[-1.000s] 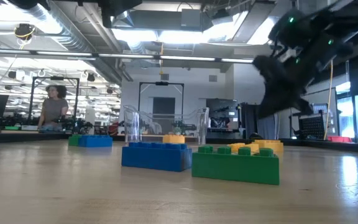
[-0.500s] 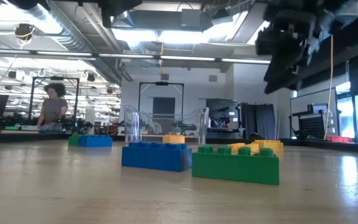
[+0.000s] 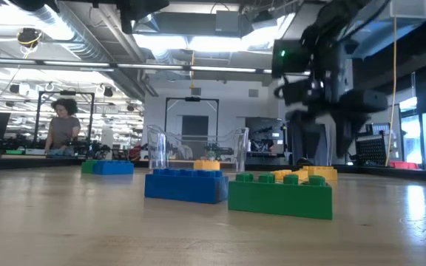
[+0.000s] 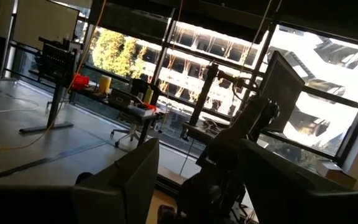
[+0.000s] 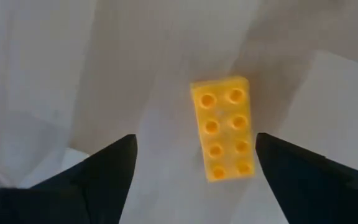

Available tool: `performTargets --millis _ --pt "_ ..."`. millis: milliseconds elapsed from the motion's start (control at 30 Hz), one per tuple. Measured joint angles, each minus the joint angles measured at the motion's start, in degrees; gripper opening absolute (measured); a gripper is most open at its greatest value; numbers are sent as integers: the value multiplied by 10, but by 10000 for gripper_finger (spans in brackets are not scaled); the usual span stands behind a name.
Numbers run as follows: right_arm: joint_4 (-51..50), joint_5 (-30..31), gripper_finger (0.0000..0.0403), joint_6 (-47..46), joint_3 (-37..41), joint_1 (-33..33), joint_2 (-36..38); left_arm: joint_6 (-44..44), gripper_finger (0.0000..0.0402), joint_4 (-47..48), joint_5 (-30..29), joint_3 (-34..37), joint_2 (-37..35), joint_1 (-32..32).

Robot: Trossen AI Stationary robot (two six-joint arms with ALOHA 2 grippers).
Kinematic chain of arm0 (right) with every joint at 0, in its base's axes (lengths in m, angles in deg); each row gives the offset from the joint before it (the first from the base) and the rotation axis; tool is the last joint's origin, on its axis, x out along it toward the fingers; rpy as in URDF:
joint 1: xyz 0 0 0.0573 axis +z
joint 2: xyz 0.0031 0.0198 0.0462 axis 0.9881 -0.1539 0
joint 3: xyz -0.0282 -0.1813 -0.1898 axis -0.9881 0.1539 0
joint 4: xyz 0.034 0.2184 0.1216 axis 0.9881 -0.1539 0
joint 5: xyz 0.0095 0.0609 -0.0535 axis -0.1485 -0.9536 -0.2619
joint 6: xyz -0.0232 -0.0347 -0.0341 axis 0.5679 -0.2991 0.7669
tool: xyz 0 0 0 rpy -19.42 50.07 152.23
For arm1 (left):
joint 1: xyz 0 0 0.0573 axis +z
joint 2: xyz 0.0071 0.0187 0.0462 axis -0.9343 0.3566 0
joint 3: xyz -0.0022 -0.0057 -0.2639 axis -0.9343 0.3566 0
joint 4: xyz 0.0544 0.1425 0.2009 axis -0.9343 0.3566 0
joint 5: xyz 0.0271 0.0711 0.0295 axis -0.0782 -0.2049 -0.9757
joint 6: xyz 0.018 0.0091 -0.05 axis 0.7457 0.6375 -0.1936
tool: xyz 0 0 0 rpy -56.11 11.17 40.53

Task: Sort & place blocks by color
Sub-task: Put the top yellow game piece into the top transparent bin

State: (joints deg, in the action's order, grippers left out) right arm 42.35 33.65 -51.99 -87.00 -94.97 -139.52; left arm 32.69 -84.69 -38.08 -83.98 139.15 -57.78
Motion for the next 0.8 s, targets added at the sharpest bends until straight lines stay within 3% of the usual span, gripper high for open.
performTargets --millis 233,533,667,800 --pt "43 71 323 32 0 0 -67 0 213 0 -12 0 0 0" --pt "45 66 318 32 -2 -3 -78 0 213 0 -12 0 0 0" --pt "40 63 283 32 -2 -3 -79 0 213 0 -12 0 0 0" --pt "34 63 217 30 -2 -2 -79 0 213 0 -12 0 0 0"
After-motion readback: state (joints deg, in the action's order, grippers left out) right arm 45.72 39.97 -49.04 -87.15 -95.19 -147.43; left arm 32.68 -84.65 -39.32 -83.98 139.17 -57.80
